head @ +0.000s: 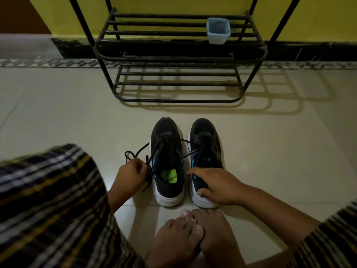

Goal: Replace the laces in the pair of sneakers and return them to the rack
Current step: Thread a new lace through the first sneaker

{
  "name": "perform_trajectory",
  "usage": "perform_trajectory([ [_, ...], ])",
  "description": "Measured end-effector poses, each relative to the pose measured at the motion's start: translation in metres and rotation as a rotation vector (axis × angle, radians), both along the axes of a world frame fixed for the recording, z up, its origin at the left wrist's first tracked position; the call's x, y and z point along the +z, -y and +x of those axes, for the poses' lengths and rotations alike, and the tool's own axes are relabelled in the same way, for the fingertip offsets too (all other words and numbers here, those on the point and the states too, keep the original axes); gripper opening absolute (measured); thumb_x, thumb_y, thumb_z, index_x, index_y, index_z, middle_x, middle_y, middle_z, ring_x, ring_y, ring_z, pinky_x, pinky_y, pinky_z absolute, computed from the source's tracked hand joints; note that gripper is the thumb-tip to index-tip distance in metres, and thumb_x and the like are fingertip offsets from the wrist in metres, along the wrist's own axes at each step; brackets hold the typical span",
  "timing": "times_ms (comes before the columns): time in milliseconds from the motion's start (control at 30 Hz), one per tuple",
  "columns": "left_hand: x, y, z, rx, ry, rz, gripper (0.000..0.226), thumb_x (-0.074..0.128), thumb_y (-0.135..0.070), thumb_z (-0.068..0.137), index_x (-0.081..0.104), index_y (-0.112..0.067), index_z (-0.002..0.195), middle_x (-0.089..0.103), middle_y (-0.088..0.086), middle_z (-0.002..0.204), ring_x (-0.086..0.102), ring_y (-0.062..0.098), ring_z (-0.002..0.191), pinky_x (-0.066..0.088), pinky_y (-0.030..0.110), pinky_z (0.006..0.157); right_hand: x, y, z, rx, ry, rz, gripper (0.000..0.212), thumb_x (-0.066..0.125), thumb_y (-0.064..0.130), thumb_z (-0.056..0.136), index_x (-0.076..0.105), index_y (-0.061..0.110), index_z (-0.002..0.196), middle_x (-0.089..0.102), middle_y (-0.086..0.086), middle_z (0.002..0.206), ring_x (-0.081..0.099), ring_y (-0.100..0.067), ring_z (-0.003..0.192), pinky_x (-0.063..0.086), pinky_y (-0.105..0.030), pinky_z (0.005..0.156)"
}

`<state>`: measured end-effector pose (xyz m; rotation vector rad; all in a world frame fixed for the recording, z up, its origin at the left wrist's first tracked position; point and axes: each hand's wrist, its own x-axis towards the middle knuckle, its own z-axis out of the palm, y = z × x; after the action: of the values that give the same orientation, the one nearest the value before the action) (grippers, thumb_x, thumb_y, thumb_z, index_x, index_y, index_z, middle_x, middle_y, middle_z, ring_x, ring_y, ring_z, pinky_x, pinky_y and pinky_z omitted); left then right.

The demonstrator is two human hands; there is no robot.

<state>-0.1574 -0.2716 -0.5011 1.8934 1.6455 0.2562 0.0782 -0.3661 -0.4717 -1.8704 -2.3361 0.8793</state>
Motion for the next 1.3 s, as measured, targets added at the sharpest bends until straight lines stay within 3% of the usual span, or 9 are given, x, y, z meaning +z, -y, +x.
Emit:
perform_trajectory([
  [200,0.0,-0.006,0.003,-0.079,-0.078,0.059,0.015,0.054,-0.028,0.09,0.058,-0.015,0.095,0.067,0.003,0.081,0.062,0.024,0.078,0.05,0.035,0.067,0.0,-0.004,0.003,0.045,0.005,-0.04,0.056,0.058,0.032,0.09,0.031,0.031,0.139,0.051,-0.003,0.133,0.051,-0.023,0.116,0.042,-0.031,0.088],
  [333,0.001,-0.012,0.011,0.047,-0.055,0.061,0.036,0.056,-0.032,0.09,0.043,-0.01,0.116,0.062,0.001,0.073,0.056,0.024,0.072,0.039,0.031,0.06,-0.004,-0.007,0.002,0.062,0.03,-0.053,0.056,0.057,0.034,0.09,0.03,0.032,0.139,0.053,-0.005,0.129,0.053,-0.024,0.112,0.044,-0.032,0.086],
  [400,-0.002,-0.015,0.012,0.005,-0.08,0.059,0.034,0.054,-0.028,0.092,0.046,-0.011,0.119,0.065,0.005,0.075,0.054,0.024,0.069,0.037,0.03,0.058,-0.006,-0.005,0.002,0.044,0.027,-0.04,0.055,0.057,0.034,0.089,0.031,0.033,0.138,0.054,-0.004,0.127,0.053,-0.024,0.111,0.044,-0.032,0.086],
  [533,-0.001,-0.017,0.013,-0.079,-0.142,0.031,0.019,0.051,-0.02,0.092,0.062,-0.017,0.108,0.07,0.008,0.083,0.06,0.026,0.074,0.037,0.028,0.057,-0.008,-0.004,0.001,0.02,0.0,0.014,0.053,0.059,0.035,0.087,0.036,0.035,0.135,0.057,-0.001,0.123,0.055,-0.022,0.109,0.045,-0.032,0.083],
  [733,0.005,-0.019,0.009,-0.052,-0.067,0.12,0.011,0.058,-0.025,0.09,0.066,-0.018,0.092,0.061,0.005,0.082,0.059,0.024,0.077,0.039,0.028,0.063,-0.007,-0.002,-0.001,0.002,-0.001,0.048,0.052,0.058,0.036,0.087,0.038,0.036,0.134,0.057,0.0,0.124,0.054,-0.021,0.109,0.044,-0.031,0.081],
  [900,0.025,-0.023,0.006,0.11,0.17,0.093,0.012,0.059,-0.023,0.09,0.066,-0.018,0.081,0.068,0.0,0.071,0.064,0.013,0.065,0.044,0.022,0.06,-0.004,-0.002,0.001,0.014,0.001,0.033,0.052,0.057,0.042,0.088,0.037,0.034,0.135,0.057,-0.001,0.122,0.055,-0.021,0.107,0.046,-0.032,0.083],
  [1033,0.057,-0.024,0.017,0.28,0.542,-0.118,0.014,0.06,-0.015,0.09,0.064,-0.011,0.077,0.067,-0.001,0.072,0.056,-0.002,0.053,0.041,0.014,0.049,0.003,-0.001,-0.004,-0.052,-0.027,0.126,0.046,0.046,0.053,0.091,0.048,0.027,0.129,0.056,0.0,0.112,0.056,-0.019,0.1,0.044,-0.029,0.075],
  [1167,0.084,-0.015,0.03,0.211,0.702,-0.309,0.017,0.057,-0.015,0.092,0.063,-0.012,0.076,0.061,-0.011,0.056,0.054,0.01,0.069,0.037,0.025,0.059,0.024,-0.012,-0.009,-0.329,-0.333,0.323,0.053,0.041,0.062,0.082,0.06,0.023,0.114,0.048,0.011,0.102,0.052,0.004,0.077,0.035,-0.01,0.066],
  [1300,0.101,-0.005,0.044,0.052,0.745,-0.391,0.015,0.056,-0.017,0.092,0.065,-0.01,0.082,0.065,-0.006,0.065,0.053,0.009,0.061,0.041,0.02,0.056,0.044,-0.026,-0.018,-0.396,-0.693,0.073,0.025,0.063,0.031,0.088,0.058,0.026,0.111,0.055,0.017,0.087,0.053,0.001,0.065,0.041,-0.012,0.066],
])
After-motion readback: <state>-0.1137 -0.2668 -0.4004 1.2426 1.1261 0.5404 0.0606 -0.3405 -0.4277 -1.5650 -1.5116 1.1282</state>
